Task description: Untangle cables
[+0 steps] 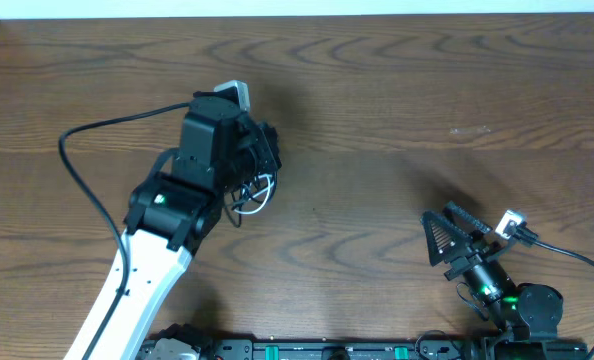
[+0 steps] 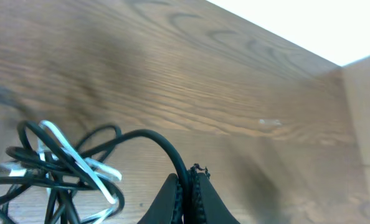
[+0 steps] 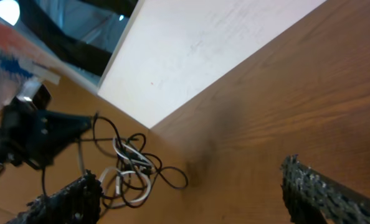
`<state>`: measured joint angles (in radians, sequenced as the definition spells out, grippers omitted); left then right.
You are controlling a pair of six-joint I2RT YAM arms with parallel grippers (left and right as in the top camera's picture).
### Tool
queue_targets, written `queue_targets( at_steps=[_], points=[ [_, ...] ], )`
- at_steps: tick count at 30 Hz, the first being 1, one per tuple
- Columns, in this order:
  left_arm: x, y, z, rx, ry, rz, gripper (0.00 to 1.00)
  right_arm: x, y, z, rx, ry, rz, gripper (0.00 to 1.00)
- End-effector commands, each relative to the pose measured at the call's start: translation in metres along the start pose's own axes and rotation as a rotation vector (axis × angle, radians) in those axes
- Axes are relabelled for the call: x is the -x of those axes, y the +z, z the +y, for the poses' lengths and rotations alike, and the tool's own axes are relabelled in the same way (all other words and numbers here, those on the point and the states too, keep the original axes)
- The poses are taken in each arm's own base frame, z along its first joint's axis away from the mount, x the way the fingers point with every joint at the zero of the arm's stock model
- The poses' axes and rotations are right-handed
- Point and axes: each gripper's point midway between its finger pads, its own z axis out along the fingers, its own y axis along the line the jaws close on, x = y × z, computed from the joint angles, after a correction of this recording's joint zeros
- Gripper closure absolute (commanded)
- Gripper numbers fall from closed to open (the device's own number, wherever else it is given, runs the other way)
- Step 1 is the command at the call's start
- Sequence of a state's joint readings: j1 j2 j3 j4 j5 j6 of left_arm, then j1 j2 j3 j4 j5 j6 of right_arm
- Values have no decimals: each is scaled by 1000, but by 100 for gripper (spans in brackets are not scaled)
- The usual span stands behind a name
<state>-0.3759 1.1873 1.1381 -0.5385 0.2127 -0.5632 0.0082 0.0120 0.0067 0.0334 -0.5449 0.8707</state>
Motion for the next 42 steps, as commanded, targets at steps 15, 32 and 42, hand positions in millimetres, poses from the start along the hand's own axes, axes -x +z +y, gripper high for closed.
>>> queue_targets(
  at_steps=[15, 32, 42],
  points=[
    [-3, -22, -91, -495, 134, 68, 92, 18, 14, 74, 133, -90, 258, 19],
    [-38, -31, -120, -594, 176, 184, 92, -24, 50, 121, 393, -310, 544, 40],
    [-49, -51, -143, -752, 211, 248, 92, -35, 68, 83, 167, -405, 526, 43]
  ],
)
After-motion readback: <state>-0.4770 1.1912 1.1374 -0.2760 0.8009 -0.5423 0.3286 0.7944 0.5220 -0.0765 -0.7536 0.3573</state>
